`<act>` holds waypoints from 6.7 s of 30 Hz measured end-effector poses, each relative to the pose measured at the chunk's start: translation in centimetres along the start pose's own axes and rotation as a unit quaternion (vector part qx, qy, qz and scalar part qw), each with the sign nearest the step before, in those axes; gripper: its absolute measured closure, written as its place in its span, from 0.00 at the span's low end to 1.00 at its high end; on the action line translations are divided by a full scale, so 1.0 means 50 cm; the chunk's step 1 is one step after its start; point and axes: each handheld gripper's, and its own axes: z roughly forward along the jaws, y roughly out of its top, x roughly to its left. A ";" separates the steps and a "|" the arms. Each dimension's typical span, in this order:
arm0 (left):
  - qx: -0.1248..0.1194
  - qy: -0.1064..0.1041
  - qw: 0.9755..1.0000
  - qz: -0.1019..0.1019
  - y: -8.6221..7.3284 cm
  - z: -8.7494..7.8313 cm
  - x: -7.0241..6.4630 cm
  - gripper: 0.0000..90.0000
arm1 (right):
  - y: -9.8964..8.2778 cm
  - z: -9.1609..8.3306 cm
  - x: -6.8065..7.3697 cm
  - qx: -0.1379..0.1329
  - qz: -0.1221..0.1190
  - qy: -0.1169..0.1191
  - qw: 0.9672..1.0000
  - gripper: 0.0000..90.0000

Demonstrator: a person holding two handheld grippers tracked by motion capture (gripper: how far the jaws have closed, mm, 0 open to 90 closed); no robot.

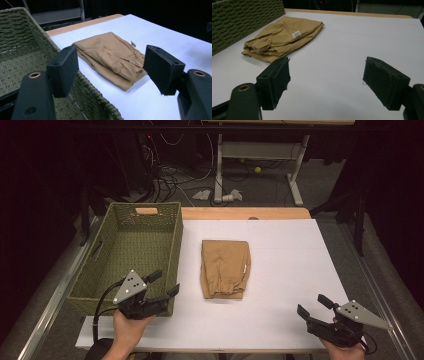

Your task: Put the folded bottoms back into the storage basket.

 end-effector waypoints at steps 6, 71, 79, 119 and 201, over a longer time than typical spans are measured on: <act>0.004 -0.002 1.000 0.008 0.002 0.005 -0.005 0.30 | 0.000 0.000 0.000 0.001 0.000 -0.001 1.000 0.25; 0.047 -0.068 0.996 0.025 0.049 0.139 -0.080 0.26 | 0.002 0.006 0.000 0.004 -0.002 0.007 1.000 0.24; 0.043 -0.073 0.996 0.020 0.064 0.155 -0.103 0.26 | 0.006 0.014 0.001 0.004 -0.004 0.015 1.000 0.24; 0.192 0.015 0.980 -0.056 0.128 0.343 -0.034 0.22 | 0.011 0.027 0.003 0.005 -0.010 0.035 0.999 0.25; 0.355 0.054 0.930 -0.081 0.066 0.501 0.033 0.31 | 0.011 0.029 0.003 0.010 -0.012 0.041 0.999 0.24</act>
